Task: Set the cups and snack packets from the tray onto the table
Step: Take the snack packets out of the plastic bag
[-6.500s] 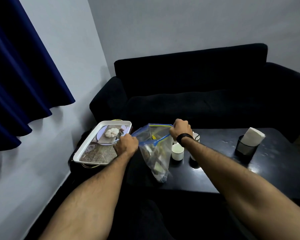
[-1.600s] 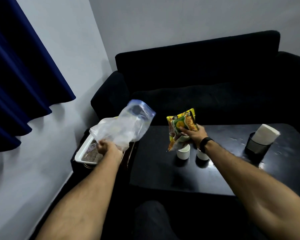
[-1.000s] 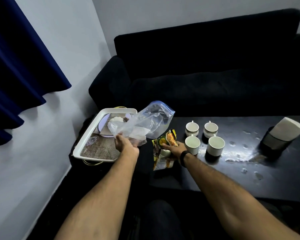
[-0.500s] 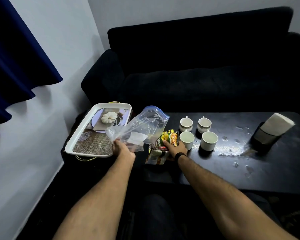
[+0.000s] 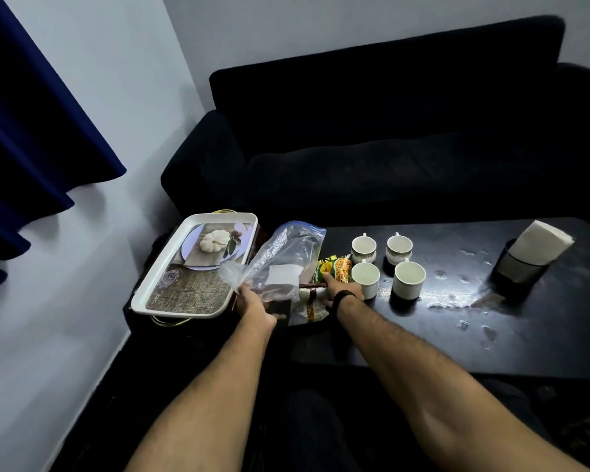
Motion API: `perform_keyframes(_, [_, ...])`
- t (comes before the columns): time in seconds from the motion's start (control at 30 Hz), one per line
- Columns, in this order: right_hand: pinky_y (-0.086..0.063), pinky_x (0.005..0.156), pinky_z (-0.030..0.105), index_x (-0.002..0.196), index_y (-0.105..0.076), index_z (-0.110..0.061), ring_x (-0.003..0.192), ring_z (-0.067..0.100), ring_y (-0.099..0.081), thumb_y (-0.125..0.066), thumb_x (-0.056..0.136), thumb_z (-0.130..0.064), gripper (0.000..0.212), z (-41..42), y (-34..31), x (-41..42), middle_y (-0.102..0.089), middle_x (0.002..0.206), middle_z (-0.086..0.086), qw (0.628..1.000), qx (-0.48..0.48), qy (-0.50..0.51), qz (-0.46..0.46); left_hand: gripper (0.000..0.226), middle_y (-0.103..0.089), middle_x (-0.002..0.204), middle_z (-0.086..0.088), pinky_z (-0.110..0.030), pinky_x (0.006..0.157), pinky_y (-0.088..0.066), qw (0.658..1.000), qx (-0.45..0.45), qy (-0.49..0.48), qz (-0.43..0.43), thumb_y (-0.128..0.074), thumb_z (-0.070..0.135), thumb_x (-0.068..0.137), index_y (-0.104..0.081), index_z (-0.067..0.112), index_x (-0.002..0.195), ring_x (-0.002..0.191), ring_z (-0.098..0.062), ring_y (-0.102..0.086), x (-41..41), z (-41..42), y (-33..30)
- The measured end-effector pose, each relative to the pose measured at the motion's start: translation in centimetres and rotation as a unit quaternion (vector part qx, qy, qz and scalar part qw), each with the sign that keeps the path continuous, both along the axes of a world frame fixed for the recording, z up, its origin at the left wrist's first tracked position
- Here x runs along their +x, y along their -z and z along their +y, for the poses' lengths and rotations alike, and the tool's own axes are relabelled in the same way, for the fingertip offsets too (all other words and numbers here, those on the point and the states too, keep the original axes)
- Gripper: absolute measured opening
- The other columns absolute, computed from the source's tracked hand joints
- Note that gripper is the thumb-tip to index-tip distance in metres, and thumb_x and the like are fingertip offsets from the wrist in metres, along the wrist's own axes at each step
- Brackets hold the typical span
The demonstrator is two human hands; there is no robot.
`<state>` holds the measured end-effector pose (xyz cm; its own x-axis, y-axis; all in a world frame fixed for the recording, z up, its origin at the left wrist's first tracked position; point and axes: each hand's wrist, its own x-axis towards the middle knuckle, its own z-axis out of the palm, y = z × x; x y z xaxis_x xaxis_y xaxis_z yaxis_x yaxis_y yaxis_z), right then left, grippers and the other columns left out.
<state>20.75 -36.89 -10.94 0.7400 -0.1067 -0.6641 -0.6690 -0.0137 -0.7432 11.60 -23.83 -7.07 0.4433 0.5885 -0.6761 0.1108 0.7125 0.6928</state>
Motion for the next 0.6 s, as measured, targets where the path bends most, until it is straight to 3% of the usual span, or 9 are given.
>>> perform_keyframes(0.07, [-0.050,0.100,0.047,0.134,-0.043,0.004,0.122,0.038,-0.056,-0.085,0.070,-0.031,0.084,0.1,0.1,-0.1,-0.051,0.136,0.026,0.999,0.028,0.017,0.005,0.055,-0.044,0.147,-0.015,-0.079,0.096,-0.028,0.999,-0.028,0.019,0.003,-0.030,0.052,0.101,-0.043,0.015,0.140,0.135,-0.040,-0.042,-0.1,-0.8,0.4])
perform_keyframes(0.2, [-0.048,0.102,0.048,0.145,-0.025,0.001,0.131,0.038,-0.046,-0.088,0.066,-0.030,0.105,-0.3,0.7,-0.9,-0.041,0.145,0.024,0.996,0.077,0.031,0.019,0.066,-0.043,0.150,-0.013,-0.078,0.100,-0.026,0.998,-0.063,0.025,-0.004,-0.027,0.059,0.100,-0.041,0.013,0.145,0.138,-0.036,-0.040,0.2,-1.6,1.6])
perform_keyframes(0.3, [-0.053,0.095,0.048,0.144,-0.030,0.000,0.132,0.035,-0.046,-0.086,0.069,-0.030,0.098,-0.1,1.0,-1.1,-0.043,0.145,0.020,0.994,0.108,0.011,0.026,0.063,-0.053,0.141,-0.015,-0.076,0.103,-0.025,0.996,-0.076,0.036,-0.018,-0.026,0.058,0.100,-0.052,0.010,0.131,0.133,-0.031,-0.048,0.6,-1.7,2.1])
perform_keyframes(0.43, [-0.045,0.106,0.045,0.140,-0.039,0.002,0.128,0.036,-0.050,-0.082,0.074,-0.031,0.085,0.3,0.8,-0.1,-0.050,0.140,0.022,0.996,0.083,-0.011,0.005,0.047,-0.059,0.132,-0.016,-0.076,0.105,-0.025,0.994,-0.086,0.049,-0.048,-0.036,0.053,0.101,-0.055,0.011,0.106,0.128,-0.031,-0.052,0.8,-1.7,2.2])
perform_keyframes(0.6, [-0.043,0.107,0.047,0.142,-0.033,0.003,0.133,0.036,-0.045,-0.082,0.073,-0.039,0.094,0.0,0.5,-0.7,-0.045,0.144,0.022,0.998,0.063,-0.018,-0.005,0.046,-0.051,0.135,-0.018,-0.073,0.097,-0.036,0.997,-0.046,0.051,-0.039,-0.040,0.045,0.103,-0.048,0.011,0.133,0.130,-0.035,-0.047,0.8,-1.5,1.5])
